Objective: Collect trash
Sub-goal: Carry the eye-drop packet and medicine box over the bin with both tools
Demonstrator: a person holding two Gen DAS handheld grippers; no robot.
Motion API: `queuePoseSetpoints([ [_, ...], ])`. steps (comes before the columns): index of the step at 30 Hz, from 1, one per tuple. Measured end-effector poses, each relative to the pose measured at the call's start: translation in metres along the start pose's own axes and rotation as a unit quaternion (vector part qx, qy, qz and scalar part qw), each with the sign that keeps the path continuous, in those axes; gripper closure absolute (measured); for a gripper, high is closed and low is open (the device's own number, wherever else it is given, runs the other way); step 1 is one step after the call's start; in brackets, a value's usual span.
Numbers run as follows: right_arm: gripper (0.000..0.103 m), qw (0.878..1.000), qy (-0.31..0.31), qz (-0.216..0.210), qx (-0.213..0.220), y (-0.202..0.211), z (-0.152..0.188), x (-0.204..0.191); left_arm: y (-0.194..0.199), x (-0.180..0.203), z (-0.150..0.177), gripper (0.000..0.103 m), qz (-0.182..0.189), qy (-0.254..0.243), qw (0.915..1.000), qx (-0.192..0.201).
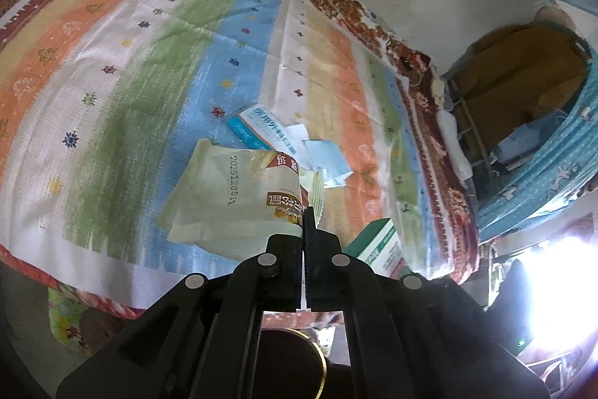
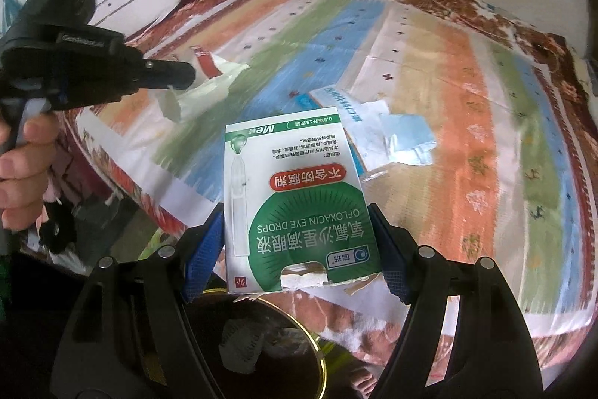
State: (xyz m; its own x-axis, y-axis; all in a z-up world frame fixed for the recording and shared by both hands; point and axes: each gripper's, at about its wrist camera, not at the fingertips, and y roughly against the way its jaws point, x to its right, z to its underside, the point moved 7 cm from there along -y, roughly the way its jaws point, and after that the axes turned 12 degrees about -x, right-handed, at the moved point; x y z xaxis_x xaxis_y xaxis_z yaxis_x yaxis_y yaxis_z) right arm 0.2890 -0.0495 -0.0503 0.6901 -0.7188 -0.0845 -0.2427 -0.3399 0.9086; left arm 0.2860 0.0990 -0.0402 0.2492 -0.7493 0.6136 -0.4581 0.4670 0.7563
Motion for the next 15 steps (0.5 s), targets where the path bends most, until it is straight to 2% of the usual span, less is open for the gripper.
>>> queuePoseSetpoints([
  [15, 0.034, 0.996, -0.078, -0.001, 0.049, 0.043, 0.035, 0.009, 0.022, 0.039, 0.054, 0.103, 0.040, -0.047, 0.9980, 0.011],
])
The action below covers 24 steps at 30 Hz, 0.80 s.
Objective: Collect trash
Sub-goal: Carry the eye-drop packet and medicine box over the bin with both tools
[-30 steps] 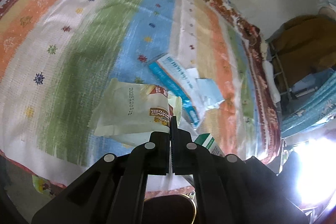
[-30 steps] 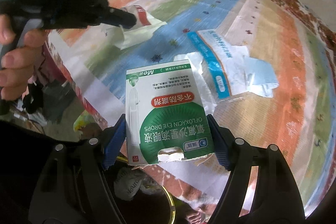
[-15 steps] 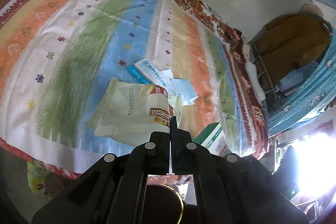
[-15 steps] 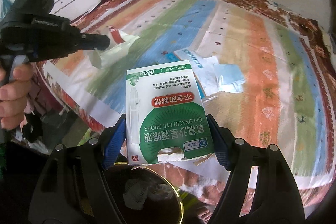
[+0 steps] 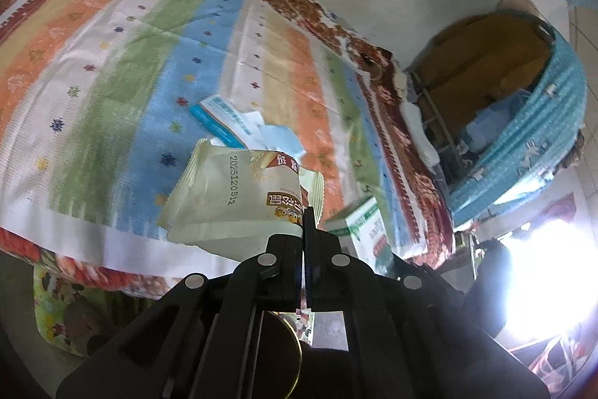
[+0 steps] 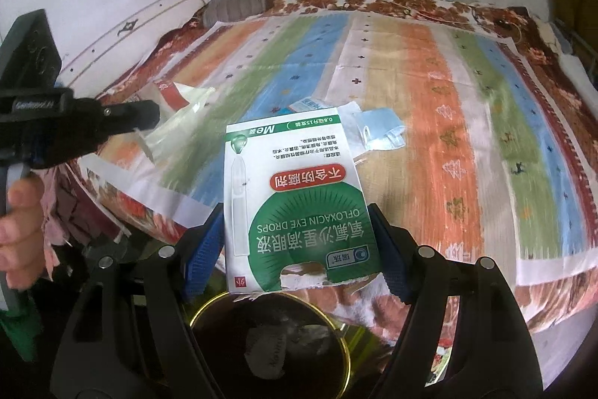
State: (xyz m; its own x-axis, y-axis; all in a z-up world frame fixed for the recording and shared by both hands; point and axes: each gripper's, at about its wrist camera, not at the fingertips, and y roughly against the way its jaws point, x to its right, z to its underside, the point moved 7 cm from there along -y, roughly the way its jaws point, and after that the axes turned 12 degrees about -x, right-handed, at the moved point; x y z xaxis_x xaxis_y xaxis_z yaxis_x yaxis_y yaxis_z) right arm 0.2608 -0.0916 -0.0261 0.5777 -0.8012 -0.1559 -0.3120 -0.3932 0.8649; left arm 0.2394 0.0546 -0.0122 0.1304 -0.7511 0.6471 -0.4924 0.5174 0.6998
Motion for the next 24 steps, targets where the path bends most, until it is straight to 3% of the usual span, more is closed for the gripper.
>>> queuePoseSetpoints([
  [24, 0.034, 0.998, -0.060, -0.034, 0.010, 0.026, 0.072, 0.000, 0.000, 0.026, 0.070, 0.103, 0.030, -0.029, 0.9991, -0.003],
])
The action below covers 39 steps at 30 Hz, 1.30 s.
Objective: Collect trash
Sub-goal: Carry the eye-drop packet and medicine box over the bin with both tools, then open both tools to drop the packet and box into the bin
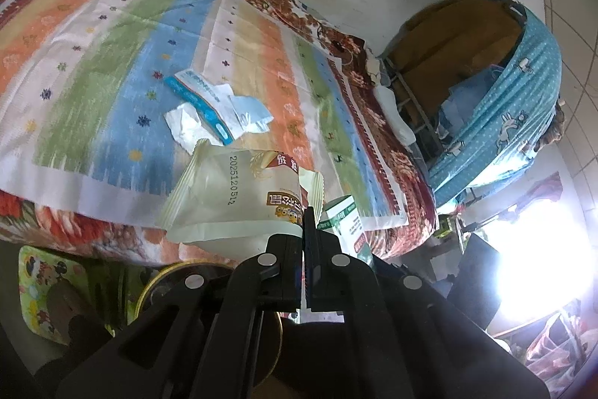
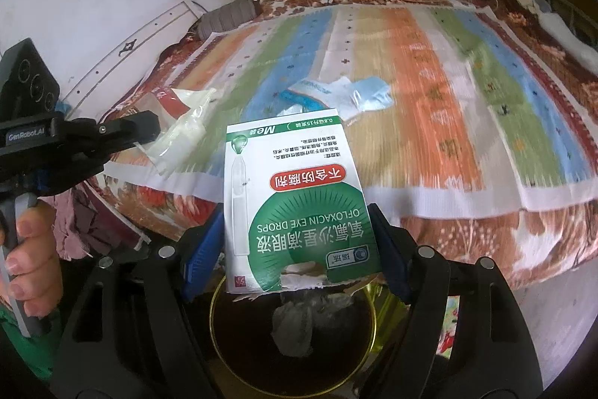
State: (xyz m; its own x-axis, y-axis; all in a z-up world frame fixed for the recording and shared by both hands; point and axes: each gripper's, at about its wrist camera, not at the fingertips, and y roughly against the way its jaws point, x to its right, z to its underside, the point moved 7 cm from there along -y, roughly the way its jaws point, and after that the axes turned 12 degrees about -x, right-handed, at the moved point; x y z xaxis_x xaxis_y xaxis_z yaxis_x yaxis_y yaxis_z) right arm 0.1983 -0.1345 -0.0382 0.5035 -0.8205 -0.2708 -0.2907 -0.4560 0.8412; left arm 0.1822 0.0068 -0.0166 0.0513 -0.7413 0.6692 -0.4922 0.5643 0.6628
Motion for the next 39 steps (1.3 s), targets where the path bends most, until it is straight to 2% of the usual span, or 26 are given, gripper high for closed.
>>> queuePoseSetpoints([
  [5, 0.034, 1.000, -0.012, -0.006, -0.013, -0.003, 0.020, 0.002, -0.006, -0.003, 0.017, 0.103, -0.006, 0.009, 0.9999, -0.005],
  [10, 0.034, 0.999, -0.029, -0.001, -0.043, -0.017, 0.043, 0.009, -0.013, -0.017, 0.035, 0.103, -0.031, 0.036, 0.9989, -0.002],
  [14, 0.034, 0.997, -0.056, -0.019, -0.058, -0.020, 0.058, 0.015, -0.024, -0.021, 0.051, 0.103, -0.018, 0.048, 0.9982, -0.030],
  [18, 0.034, 0.994, -0.075, -0.030, -0.072, -0.024, 0.069, 0.019, -0.032, -0.027, 0.069, 0.103, -0.035, 0.056, 0.9969, -0.043],
  [21, 0.034, 0.993, -0.077, -0.028, -0.086, -0.030, 0.073, 0.018, -0.041, -0.035, 0.082, 0.103, -0.046, 0.070, 0.9950, -0.054],
  [24, 0.034, 0.991, -0.079, -0.022, -0.104, -0.037, 0.083, 0.017, -0.051, -0.041, 0.095, 0.103, -0.073, 0.076, 0.9929, -0.055],
  [27, 0.034, 0.988, -0.089, -0.021, -0.121, -0.044, 0.090, 0.019, -0.062, -0.058, 0.104, 0.103, -0.099, 0.105, 0.9876, -0.062],
  [31, 0.033, 0.988, -0.092, -0.023, -0.123, -0.046, 0.091, 0.021, -0.071, -0.075, 0.108, 0.103, -0.102, 0.143, 0.9810, -0.082],
  [37, 0.033, 0.987, -0.094, -0.027, -0.127, -0.047, 0.091, 0.020, -0.073, -0.077, 0.108, 0.103, -0.097, 0.159, 0.9787, -0.086],
  [38, 0.033, 0.987, -0.095, -0.026, -0.126, -0.047, 0.090, 0.021, -0.075, -0.076, 0.108, 0.101, -0.093, 0.160, 0.9787, -0.089],
  [39, 0.033, 0.987, -0.098, -0.025, -0.125, -0.047, 0.090, 0.021, -0.077, -0.075, 0.109, 0.089, -0.085, 0.159, 0.9792, -0.094],
])
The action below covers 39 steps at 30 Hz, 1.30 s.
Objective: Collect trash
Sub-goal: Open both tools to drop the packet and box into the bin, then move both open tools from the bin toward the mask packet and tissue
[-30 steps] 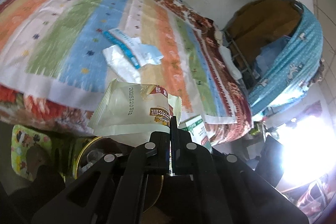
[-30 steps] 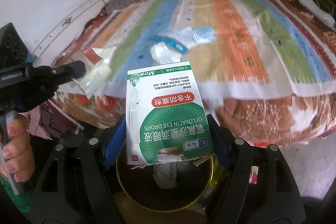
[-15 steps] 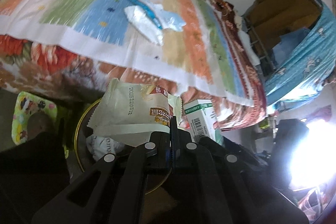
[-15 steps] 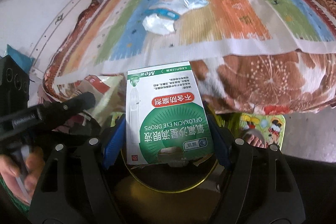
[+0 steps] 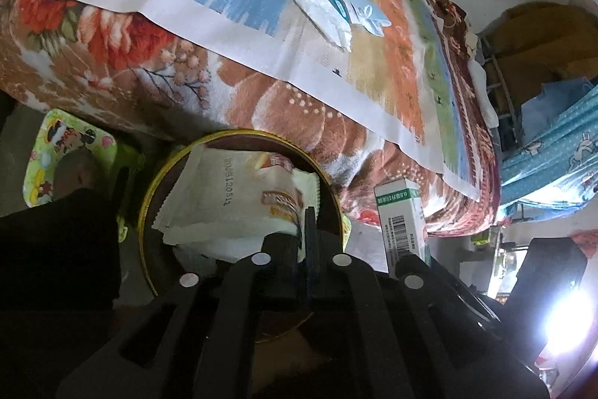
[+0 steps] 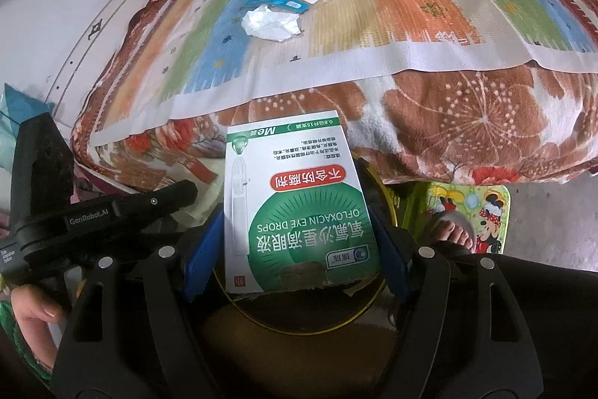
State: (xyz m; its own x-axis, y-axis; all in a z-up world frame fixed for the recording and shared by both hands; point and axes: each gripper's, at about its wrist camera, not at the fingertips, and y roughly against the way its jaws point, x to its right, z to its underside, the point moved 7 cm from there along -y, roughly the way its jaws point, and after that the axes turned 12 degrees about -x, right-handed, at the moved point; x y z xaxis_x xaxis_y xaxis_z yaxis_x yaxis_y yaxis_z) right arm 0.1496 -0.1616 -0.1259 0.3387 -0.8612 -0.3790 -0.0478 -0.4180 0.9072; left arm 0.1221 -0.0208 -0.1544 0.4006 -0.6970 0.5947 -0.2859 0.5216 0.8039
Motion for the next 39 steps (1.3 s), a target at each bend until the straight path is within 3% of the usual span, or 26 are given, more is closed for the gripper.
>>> queuePoseSetpoints([
  [2, 0.033, 1.000, -0.013, -0.009, 0.003, 0.001, -0.002, 0.003, -0.001, -0.001, 0.001, 0.070, 0.004, 0.002, 1.0000, 0.000],
  [3, 0.033, 1.000, -0.019, -0.012, 0.004, 0.002, -0.003, 0.006, 0.002, -0.003, -0.001, 0.069, 0.001, 0.004, 0.9999, 0.009],
  [11, 0.033, 1.000, 0.000, 0.006, -0.005, -0.004, -0.001, 0.000, 0.031, -0.006, -0.012, 0.065, 0.032, 0.034, 0.9975, 0.053],
  [19, 0.033, 0.999, 0.014, 0.009, -0.028, -0.022, 0.000, -0.009, 0.037, -0.001, -0.013, 0.065, 0.045, 0.032, 0.9968, 0.057],
  [23, 0.016, 0.999, 0.022, 0.020, -0.035, -0.026, -0.001, -0.013, 0.042, -0.002, -0.015, 0.065, 0.047, 0.034, 0.9960, 0.068],
  [31, 0.016, 0.999, 0.013, 0.017, -0.025, -0.020, -0.001, -0.008, 0.045, -0.002, -0.018, 0.064, 0.027, 0.024, 0.9965, 0.075],
  [33, 0.016, 0.999, 0.016, 0.020, -0.023, -0.019, -0.001, -0.009, 0.044, -0.003, -0.020, 0.053, 0.009, 0.017, 0.9970, 0.075],
  [39, 0.013, 0.999, 0.027, 0.026, -0.015, -0.015, -0.004, -0.012, 0.043, -0.007, -0.022, 0.048, -0.009, 0.017, 0.9975, 0.068],
])
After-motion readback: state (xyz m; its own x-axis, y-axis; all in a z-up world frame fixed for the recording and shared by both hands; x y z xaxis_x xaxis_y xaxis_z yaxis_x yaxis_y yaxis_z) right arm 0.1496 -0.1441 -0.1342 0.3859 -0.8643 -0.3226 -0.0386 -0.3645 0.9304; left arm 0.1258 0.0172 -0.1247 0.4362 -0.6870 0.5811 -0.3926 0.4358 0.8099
